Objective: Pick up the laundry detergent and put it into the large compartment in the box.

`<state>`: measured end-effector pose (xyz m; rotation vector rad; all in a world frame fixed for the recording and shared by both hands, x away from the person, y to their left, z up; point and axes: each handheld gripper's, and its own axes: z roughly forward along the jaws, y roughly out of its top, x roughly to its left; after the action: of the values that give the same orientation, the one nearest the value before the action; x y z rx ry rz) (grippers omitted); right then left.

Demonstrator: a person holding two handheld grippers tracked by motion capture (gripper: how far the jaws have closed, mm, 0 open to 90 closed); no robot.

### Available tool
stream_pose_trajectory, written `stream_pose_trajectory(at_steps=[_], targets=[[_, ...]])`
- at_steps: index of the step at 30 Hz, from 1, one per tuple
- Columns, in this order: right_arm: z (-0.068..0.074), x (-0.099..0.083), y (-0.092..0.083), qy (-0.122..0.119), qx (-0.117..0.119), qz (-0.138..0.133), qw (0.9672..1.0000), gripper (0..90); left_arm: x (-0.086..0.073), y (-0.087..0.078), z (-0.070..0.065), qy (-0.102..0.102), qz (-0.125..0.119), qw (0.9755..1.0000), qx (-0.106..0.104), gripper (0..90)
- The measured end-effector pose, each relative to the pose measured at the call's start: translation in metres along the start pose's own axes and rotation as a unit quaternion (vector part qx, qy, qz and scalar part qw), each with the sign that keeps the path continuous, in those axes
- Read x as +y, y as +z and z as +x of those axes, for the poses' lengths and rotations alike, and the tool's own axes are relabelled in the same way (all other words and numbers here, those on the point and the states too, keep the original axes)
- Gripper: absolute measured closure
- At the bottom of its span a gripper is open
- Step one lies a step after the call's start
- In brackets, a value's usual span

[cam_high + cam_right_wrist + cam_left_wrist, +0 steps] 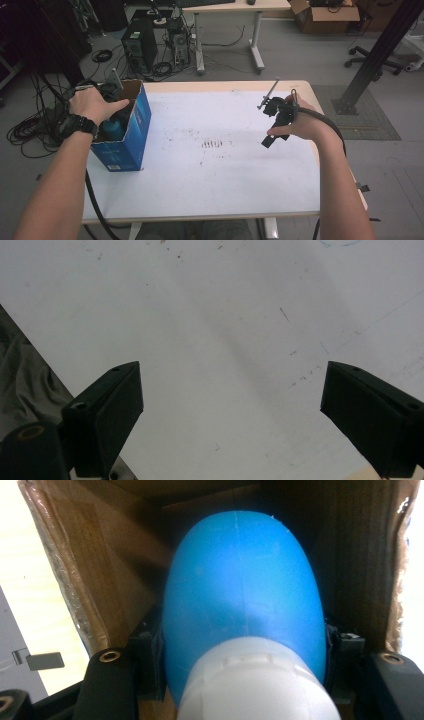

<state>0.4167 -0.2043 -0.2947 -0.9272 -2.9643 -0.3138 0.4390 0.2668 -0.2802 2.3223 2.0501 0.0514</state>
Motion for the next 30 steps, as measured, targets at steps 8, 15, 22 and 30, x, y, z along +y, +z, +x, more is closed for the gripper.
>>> stream_pose_trajectory(at_steps=[8, 15, 22, 30], targets=[[0.0011, -0.0009, -0.0007, 0.002, 0.0, 0.0, 1.0, 10.0, -0.0011, 0.0002, -0.0005, 0.001, -0.002, 1.0, 0.001, 37.3], [0.0012, -0.0018, -0.0017, 0.001, 0.0, -0.002, 1.0, 10.0, -0.0019, 0.0002, -0.0002, 0.0, -0.004, 1.0, 0.001, 37.3], [0.001, -0.0033, -0.0011, 0.003, -0.001, -0.001, 1.0, 10.0, -0.0028, 0.0003, 0.0005, -0.002, -0.007, 1.0, -0.001, 37.2], [0.0012, -0.0048, -0.0047, 0.003, -0.003, -0.006, 1.0, 10.2, -0.0041, 0.0014, 0.0008, -0.006, -0.009, 0.9999, -0.003, 31.1]])
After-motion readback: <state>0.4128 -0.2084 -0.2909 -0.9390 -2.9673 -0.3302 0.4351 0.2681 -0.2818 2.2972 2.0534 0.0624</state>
